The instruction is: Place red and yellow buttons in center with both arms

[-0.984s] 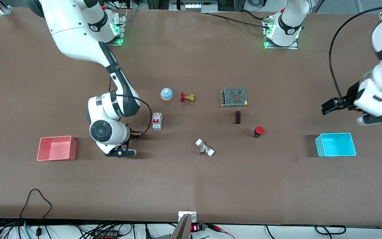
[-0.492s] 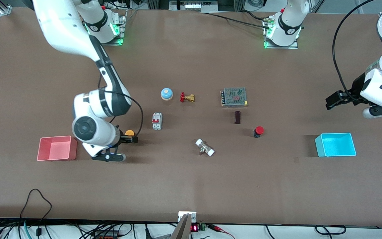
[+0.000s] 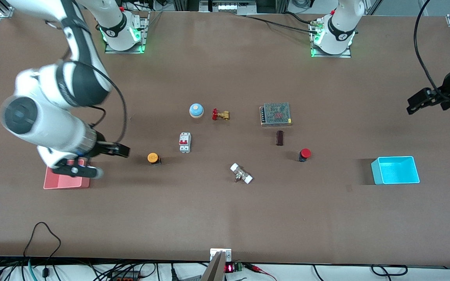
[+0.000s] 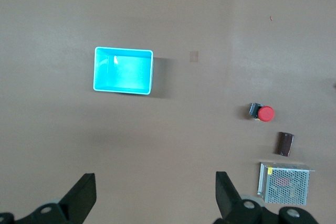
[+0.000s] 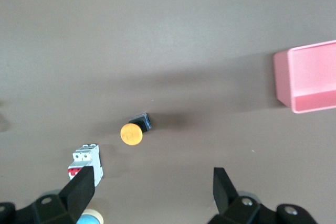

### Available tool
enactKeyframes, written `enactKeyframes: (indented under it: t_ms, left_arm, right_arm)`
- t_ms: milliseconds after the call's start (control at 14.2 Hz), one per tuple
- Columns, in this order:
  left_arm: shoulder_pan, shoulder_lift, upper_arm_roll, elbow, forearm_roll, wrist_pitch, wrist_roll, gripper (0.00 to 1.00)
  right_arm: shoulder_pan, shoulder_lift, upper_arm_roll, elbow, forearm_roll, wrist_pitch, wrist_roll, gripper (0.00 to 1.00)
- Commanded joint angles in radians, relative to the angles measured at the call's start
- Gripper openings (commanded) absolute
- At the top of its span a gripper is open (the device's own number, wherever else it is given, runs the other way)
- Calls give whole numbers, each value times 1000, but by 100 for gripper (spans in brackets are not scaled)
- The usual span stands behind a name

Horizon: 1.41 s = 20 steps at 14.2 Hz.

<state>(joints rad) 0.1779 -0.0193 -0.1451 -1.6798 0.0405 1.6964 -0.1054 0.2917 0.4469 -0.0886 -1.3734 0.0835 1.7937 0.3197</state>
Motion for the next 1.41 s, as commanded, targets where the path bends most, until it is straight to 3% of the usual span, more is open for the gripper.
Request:
enactKeyframes:
  t_ms: [0,141,422,773,1055,1336]
  left_arm:
    - [-130,-53,132,-14,-22,-24,38,100]
    - [-184,-68,209,-12,-48,-58,62,100]
    - [-179,-70,217,-5,-65,-52,82,100]
    - [-169,-71,182,23,-44,-78,82,100]
    - [-118,-77,122,22,-37,-73,79,100]
    - [-118,-73,121,23,-37,-61,69,100]
  right_arm:
    - [-38,-63,-2,-27,-2,-28,2,100]
    - [-61,-83,-37,-23,-4,-65,-1,100]
    - [-95,-132,-143,4,-4,-135,-155,100]
    - [-210,-243,-132,-82,-5,-178,-306,100]
    - [-148,-303,-131,-156,-115,-181,-327,100]
    - [-147,-362,-131,-245,-103,-151,-326,100]
